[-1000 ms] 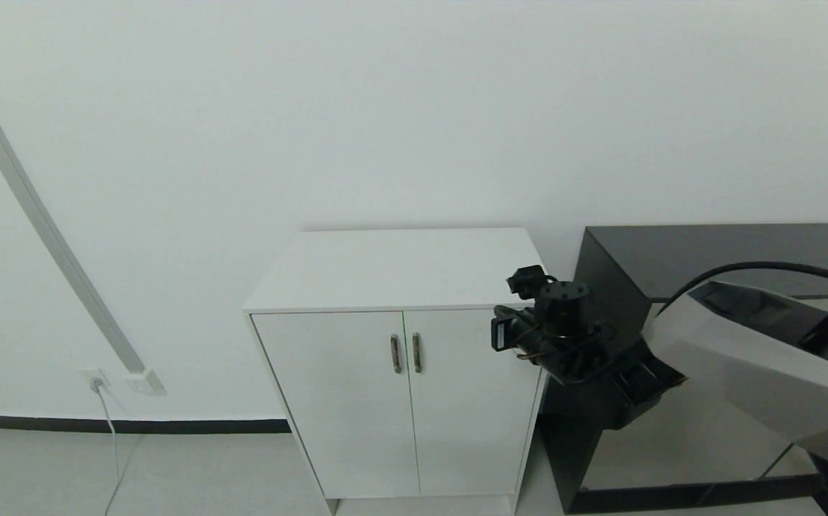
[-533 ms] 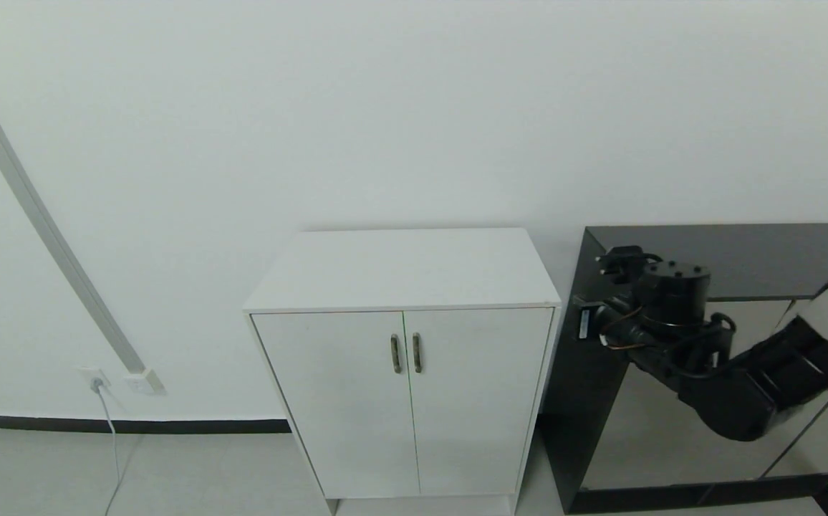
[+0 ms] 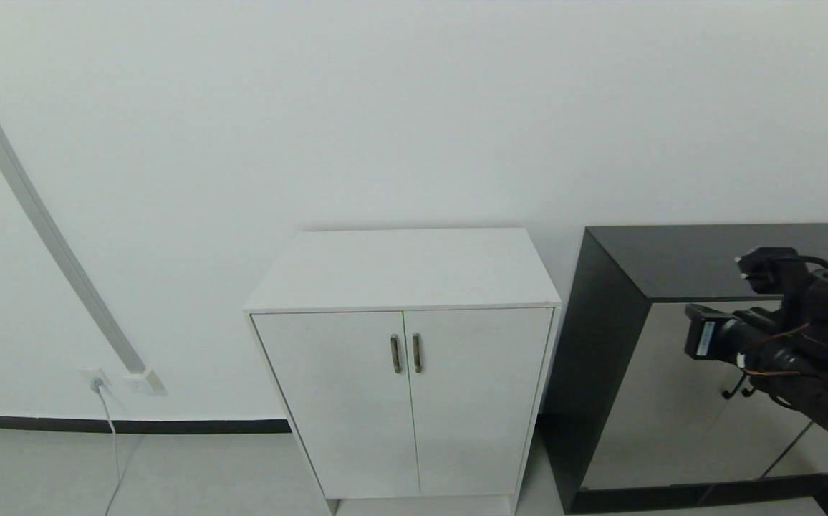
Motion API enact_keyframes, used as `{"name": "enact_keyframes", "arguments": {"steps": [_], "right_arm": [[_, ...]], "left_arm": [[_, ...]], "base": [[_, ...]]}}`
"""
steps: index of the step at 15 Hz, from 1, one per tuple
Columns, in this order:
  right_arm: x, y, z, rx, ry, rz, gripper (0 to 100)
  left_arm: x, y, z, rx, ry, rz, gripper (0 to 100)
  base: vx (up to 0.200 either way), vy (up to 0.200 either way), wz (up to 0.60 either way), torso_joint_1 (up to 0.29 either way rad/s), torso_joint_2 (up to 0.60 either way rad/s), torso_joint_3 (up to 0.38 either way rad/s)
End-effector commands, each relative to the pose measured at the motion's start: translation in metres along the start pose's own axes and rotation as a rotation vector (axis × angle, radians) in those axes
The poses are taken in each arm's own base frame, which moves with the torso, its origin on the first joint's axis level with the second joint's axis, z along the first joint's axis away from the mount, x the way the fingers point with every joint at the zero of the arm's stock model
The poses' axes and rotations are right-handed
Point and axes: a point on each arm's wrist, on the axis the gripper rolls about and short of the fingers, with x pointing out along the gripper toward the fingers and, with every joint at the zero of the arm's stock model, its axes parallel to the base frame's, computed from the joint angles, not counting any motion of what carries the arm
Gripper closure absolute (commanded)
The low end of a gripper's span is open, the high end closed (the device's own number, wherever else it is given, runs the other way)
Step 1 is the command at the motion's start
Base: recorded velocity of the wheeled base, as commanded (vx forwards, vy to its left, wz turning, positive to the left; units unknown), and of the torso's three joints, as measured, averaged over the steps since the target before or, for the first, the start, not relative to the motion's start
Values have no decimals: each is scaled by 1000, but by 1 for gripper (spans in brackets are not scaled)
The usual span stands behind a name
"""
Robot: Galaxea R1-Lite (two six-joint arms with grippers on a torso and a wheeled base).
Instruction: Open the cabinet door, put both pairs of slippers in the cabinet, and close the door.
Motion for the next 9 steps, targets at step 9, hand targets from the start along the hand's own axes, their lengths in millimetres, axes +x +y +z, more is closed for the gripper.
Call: {"name": "enact_keyframes", "arguments": {"steps": [9], "right_arm": [[-119, -62, -6, -14, -32, -131, 100]], "left_arm": [[0, 0, 0, 0, 0, 0, 100]], "base": [[0, 0, 0, 0, 0, 0]]}}
